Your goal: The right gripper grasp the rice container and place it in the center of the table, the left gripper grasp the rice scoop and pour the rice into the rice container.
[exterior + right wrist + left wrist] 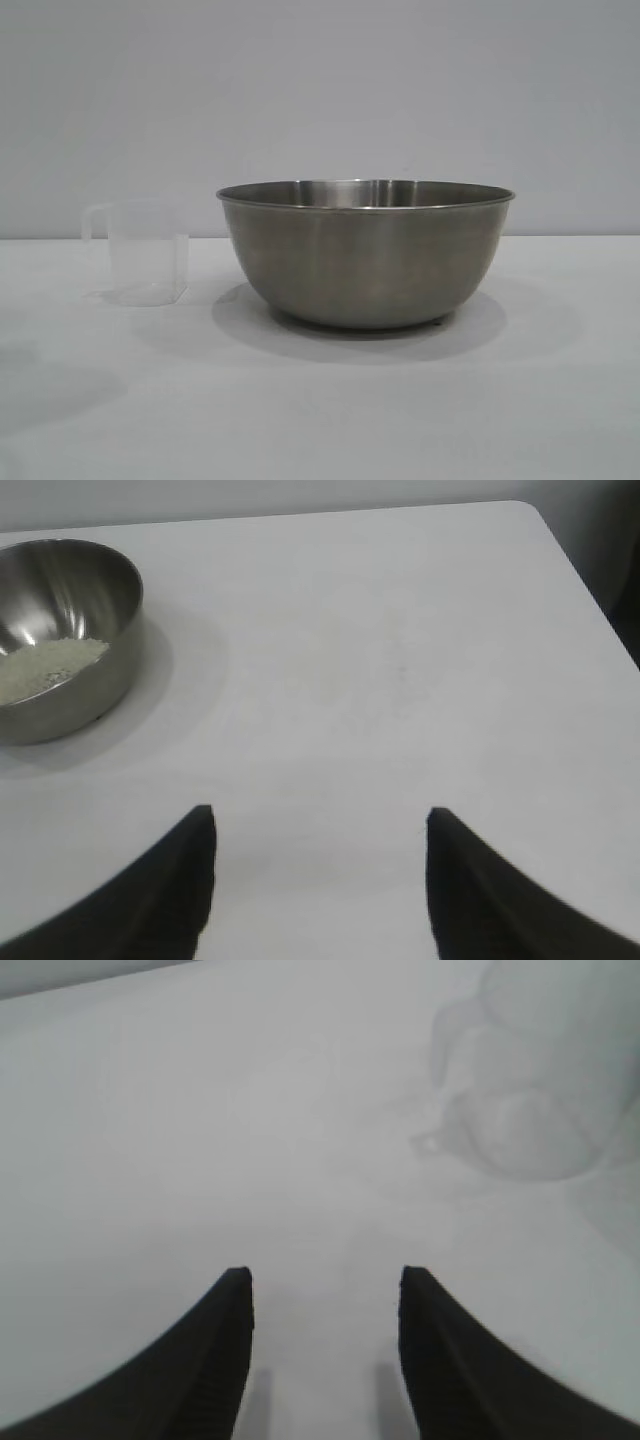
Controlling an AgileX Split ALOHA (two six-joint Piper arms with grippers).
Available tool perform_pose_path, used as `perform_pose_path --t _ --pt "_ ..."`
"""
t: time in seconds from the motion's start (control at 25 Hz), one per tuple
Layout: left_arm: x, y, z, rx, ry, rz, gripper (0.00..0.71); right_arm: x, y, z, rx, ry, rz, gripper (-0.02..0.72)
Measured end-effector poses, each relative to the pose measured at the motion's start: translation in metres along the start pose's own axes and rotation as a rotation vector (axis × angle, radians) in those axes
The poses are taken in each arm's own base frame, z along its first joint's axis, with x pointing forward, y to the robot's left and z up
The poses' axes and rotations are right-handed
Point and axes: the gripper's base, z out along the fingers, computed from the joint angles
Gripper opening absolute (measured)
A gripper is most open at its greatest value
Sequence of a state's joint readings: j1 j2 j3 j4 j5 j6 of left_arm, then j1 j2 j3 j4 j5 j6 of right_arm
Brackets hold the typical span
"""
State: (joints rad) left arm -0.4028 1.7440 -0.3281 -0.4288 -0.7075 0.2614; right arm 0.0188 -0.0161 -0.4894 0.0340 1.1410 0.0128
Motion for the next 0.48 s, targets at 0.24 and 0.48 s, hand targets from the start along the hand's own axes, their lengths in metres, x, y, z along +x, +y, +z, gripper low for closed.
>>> perform_pose_path --t 0.24,0.48 --pt "-0.027 -0.012 0.007 0.085 0.087 0.040 0.289 0.000 0.000 0.000 0.000 0.000 0.000 0.387" --pt "-0.068 -0.014 -0.022 0.163 0.015 0.019 0.289 0.000 0.000 0.000 0.000 0.000 0.000 0.387"
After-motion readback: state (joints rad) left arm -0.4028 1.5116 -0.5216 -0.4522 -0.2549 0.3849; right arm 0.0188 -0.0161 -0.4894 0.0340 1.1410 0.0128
